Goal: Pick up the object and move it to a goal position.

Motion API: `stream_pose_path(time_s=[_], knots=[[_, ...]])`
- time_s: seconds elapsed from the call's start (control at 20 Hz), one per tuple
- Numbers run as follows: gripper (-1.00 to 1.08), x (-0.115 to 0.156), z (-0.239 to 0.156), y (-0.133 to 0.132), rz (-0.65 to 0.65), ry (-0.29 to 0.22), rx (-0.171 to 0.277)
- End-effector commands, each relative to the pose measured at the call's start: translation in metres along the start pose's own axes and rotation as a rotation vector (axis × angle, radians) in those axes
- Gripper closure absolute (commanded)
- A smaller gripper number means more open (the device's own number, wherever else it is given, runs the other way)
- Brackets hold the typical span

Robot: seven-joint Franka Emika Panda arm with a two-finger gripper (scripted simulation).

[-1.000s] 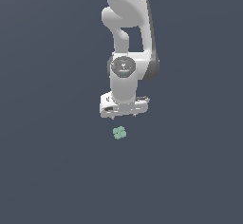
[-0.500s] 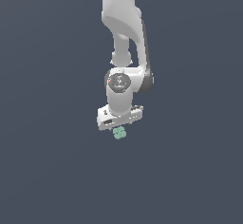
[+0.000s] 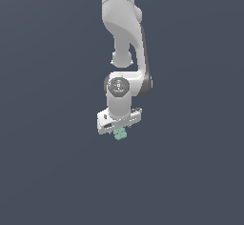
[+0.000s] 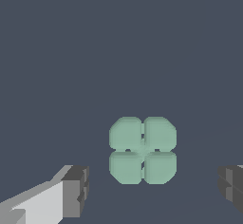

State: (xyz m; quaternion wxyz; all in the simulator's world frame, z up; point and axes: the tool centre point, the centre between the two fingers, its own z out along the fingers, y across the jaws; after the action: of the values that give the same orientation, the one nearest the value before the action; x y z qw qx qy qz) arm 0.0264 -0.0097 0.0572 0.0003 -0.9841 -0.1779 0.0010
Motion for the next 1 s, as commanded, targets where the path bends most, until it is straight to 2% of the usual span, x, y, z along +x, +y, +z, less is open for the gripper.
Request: stream_pose_path(time_s=[0.0, 0.45, 0.75, 0.8, 0.95], knots=[[-0.92, 0.000, 0.003, 0.000, 0.000, 0.000, 0.000], [-0.92, -0.001, 0.041, 0.000, -0.004, 0.001, -0.001], [-0.92, 0.001, 0.050, 0.000, -0.005, 0.002, -0.001], [1.08, 0.001, 0.050, 0.000, -0.005, 0.002, -0.001], [1.08, 0.001, 0.050, 0.000, -0.005, 0.002, -0.001]])
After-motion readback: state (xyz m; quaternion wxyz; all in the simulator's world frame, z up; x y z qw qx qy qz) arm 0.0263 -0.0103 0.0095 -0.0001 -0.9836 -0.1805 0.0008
